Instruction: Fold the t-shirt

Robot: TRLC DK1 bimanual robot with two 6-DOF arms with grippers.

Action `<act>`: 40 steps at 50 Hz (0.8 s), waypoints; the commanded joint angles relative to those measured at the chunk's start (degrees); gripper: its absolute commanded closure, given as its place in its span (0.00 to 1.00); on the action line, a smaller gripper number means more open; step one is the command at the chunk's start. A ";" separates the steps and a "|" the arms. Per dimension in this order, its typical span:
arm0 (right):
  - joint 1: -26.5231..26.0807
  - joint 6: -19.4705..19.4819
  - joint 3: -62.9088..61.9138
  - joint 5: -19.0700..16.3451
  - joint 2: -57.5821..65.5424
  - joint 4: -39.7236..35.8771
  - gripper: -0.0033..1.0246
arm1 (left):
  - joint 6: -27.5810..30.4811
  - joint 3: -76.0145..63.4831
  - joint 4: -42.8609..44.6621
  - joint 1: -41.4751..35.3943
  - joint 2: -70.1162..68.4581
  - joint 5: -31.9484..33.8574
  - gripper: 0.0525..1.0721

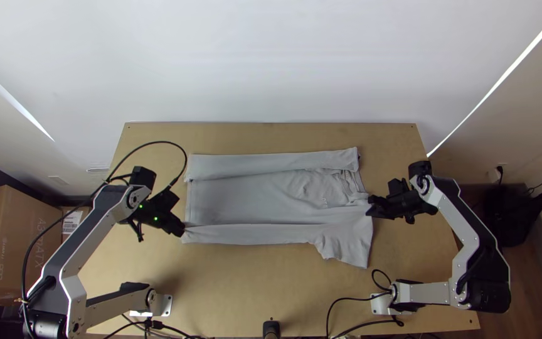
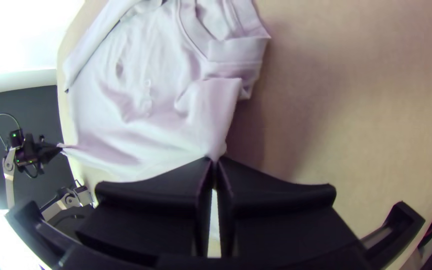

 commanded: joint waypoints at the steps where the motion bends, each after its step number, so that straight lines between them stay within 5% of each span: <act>1: 1.09 -0.32 3.95 -1.32 3.31 -2.16 0.98 | -0.88 4.47 0.04 0.93 3.09 0.50 0.98; 40: 3.20 3.55 36.12 -2.29 25.73 -2.24 0.98 | -2.99 37.78 1.10 3.12 28.40 0.68 0.98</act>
